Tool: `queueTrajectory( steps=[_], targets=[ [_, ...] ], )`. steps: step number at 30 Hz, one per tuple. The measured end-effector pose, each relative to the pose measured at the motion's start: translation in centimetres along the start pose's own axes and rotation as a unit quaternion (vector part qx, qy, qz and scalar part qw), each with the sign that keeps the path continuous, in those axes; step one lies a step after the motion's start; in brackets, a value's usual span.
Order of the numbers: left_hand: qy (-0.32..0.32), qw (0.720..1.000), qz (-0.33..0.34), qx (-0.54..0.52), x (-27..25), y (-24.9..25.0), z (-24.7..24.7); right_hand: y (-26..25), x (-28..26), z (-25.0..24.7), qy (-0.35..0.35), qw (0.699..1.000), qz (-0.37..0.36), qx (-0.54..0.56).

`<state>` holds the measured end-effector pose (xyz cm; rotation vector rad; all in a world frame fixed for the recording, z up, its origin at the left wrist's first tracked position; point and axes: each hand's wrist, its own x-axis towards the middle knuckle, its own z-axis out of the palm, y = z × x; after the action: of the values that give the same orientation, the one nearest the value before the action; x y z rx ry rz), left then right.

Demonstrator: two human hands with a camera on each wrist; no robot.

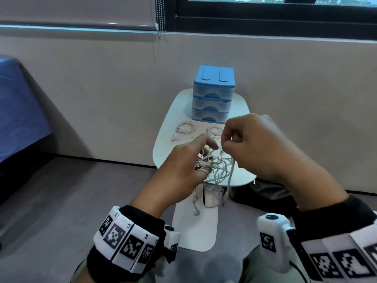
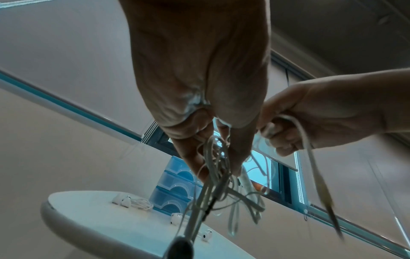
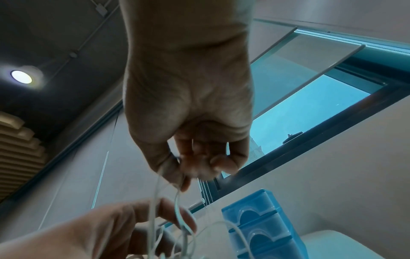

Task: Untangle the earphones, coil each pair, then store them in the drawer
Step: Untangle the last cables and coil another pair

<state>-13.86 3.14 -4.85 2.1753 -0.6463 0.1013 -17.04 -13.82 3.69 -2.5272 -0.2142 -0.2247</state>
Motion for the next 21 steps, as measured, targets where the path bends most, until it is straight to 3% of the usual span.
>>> queueTrajectory(
  steps=[9,15,21],
  targets=[
    [-0.030,0.999,0.014,0.032,1.5,0.6,-1.6,-0.2,1.7,-0.9,-0.080,0.995,0.022,-0.057],
    [-0.062,0.997,0.030,0.040,1.9,0.9,-2.4,-0.5,2.1,-0.8,-0.094,0.974,-0.043,-0.199],
    [-0.074,0.997,0.025,0.028,2.6,1.2,-3.0,0.1,2.8,-0.2,-0.062,0.981,-0.069,-0.173]
  ],
)
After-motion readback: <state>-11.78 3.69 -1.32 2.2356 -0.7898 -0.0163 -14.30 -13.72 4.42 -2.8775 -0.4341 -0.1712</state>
